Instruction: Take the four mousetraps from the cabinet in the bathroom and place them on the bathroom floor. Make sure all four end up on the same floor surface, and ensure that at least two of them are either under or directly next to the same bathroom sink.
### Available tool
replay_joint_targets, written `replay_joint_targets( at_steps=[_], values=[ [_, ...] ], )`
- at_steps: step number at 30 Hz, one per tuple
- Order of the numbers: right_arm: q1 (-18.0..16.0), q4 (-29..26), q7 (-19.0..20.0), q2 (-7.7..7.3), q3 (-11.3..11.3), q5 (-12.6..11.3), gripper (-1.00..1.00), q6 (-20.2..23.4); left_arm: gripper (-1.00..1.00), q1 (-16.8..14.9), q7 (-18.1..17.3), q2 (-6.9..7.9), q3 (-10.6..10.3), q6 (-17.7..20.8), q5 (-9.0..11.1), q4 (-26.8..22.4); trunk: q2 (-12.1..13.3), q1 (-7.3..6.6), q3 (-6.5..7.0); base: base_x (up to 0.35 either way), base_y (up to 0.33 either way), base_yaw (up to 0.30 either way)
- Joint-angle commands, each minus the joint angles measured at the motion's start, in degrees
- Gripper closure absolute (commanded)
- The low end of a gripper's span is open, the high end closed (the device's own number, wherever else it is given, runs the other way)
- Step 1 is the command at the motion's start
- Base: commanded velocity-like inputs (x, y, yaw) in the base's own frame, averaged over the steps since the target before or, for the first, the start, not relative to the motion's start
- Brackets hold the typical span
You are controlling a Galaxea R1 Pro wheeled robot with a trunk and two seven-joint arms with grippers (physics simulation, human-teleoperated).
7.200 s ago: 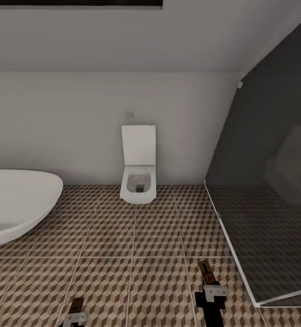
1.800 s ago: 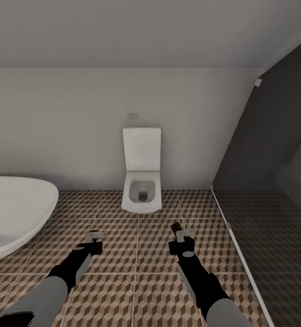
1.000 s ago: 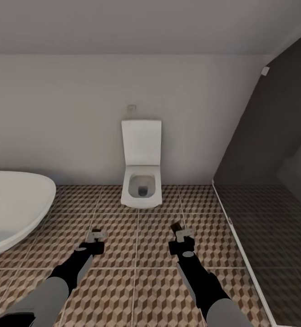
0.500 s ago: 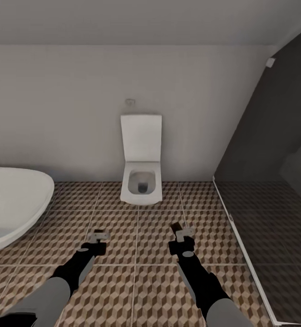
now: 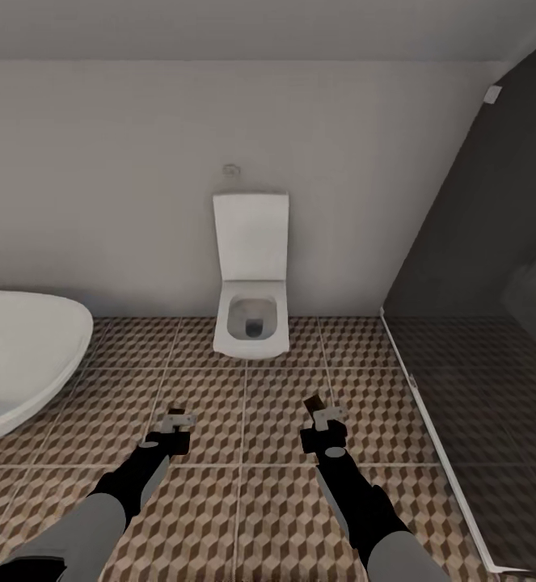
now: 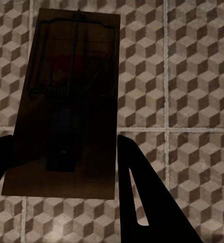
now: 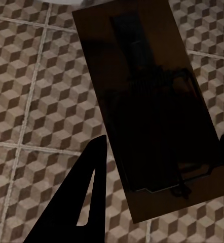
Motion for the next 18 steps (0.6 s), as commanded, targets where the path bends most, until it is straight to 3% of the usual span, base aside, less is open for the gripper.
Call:
replay_joint_targets(
  at_steps=[1, 8, 13, 18],
  values=[
    [-0.02, -0.08, -0.17, 0.00, 0.10, 0.53, 1.00, 0.53, 1.00, 0.01, 0.34, 0.02, -0.19, 0.38, -0.17, -0.13, -0.46, 0.23, -0.33, 0.000, 0.000, 0.000],
    [-0.02, -0.60, -0.05, -0.44, 0.03, 0.46, 1.00, 0.53, 1.00, 0.04, 0.28, 0.02, -0.19, 0.31, -0.17, -0.18, -3.26, 1.77, -2.22, 0.000, 0.000, -0.001],
    [-0.02, -1.83, -0.02, -1.88, -0.03, 0.41, 1.00, 0.61, 1.00, 0.03, 0.26, 0.02, -0.19, 0.30, -0.17, -0.25, -5.27, 2.86, -3.57, 0.000, 0.000, -0.039],
    [-0.02, -2.13, 0.06, -2.35, 0.01, 0.32, 1.00, 0.62, 1.00, 0.04, 0.25, -0.04, -0.19, 0.30, -0.17, -0.27, -7.27, 3.96, -4.93, 0.000, 0.000, -0.059]
  ],
)
